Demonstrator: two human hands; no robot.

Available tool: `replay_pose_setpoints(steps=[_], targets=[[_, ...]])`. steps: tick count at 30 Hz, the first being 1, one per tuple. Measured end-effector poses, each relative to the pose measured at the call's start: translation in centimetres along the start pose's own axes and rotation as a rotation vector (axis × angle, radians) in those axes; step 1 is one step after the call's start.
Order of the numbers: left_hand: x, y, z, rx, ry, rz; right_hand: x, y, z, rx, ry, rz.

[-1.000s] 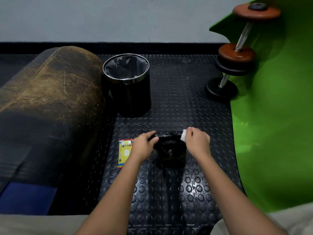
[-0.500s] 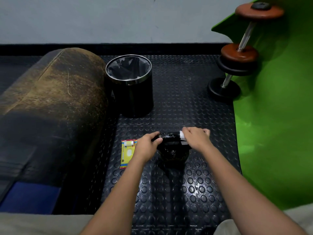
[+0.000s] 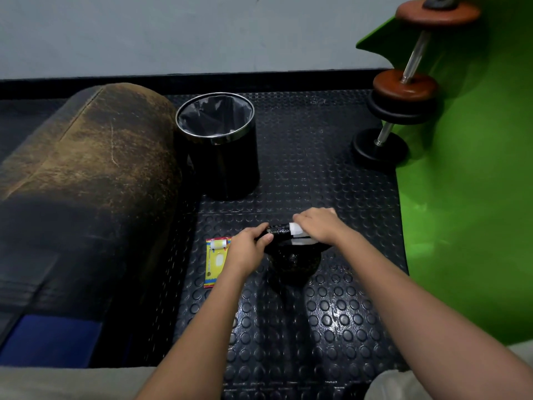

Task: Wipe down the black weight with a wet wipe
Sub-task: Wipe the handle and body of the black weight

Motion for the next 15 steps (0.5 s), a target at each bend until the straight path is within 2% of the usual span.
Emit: replay_pose_setpoints(steps=[4, 7, 12, 15], targets=[[-0.1, 0.0, 0.0, -0.004, 0.006, -0.014, -0.2, -2.5, -0.3, 0.130, -0.024, 0.010], [-0.1, 0.1, 0.0, -0.014, 0.003, -0.019, -0.4, -2.1, -0.4, 0.208, -0.076, 0.076], [0.0, -0.2, 0.0, -0.024, -0.009, -0.035, 0.0, 2.1, 0.3, 0.045, 0.005, 0.050], [0.0, -0.1, 0.0, -0.026, -0.010, -0.041, 0.1, 2.5, 0.4, 0.020, 0.015, 0.060]])
Point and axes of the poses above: each hand's wrist, its own z-axis towards the middle knuckle, its own x-axis out of the palm, y = z × x, the point moved 1 cm from there along z, towards the middle knuckle, and after that the axes turned 12 degrees about -y, right-handed, at the moved point
